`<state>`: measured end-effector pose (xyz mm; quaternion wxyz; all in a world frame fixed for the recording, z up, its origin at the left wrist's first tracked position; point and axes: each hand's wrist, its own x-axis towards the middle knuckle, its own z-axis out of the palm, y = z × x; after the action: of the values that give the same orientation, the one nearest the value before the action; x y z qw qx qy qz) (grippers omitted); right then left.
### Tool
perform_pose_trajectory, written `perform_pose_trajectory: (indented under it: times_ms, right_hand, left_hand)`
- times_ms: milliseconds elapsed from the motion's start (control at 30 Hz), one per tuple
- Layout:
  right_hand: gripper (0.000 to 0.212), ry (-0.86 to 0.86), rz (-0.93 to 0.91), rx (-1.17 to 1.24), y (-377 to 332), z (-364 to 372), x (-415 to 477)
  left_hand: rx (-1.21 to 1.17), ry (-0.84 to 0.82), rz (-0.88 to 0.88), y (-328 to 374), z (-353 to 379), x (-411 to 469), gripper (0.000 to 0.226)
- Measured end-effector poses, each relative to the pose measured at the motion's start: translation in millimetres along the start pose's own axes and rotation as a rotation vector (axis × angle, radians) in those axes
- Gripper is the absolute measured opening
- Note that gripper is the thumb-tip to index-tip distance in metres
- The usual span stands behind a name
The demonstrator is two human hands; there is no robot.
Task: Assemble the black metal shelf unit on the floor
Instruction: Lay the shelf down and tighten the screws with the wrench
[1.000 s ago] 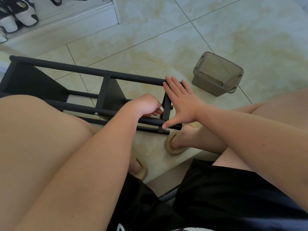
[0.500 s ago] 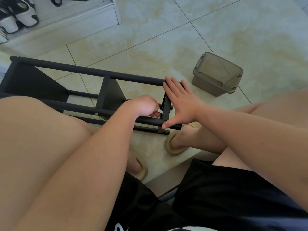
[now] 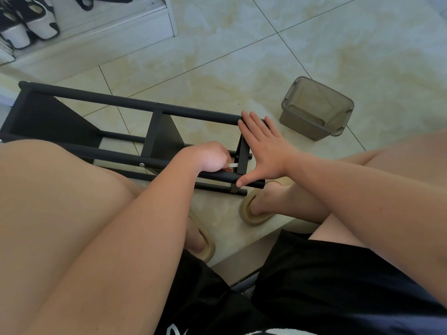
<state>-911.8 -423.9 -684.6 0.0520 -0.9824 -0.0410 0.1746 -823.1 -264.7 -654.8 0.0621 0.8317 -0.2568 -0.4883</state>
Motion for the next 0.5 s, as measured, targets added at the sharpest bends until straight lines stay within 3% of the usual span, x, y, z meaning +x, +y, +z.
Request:
perform_pose_trajectory:
  times_ms: [133, 267, 500]
  right_hand:
    - [0.156, -0.001, 0.001, 0.004, -0.3, 0.0, 0.0]
    - [0.155, -0.003, -0.002, 0.006, 0.6, -0.3, -0.1]
    - [0.155, -0.001, 0.002, 0.005, 0.6, 0.0, 1.1]
  left_hand:
    - [0.063, -0.027, -0.020, 2.9, 0.1, -3.0, 0.013]
    - [0.106, -0.027, -0.014, 3.4, -0.6, -1.8, 0.014]
    - [-0.024, 0.087, -0.030, -2.5, -8.7, -5.4, 0.013]
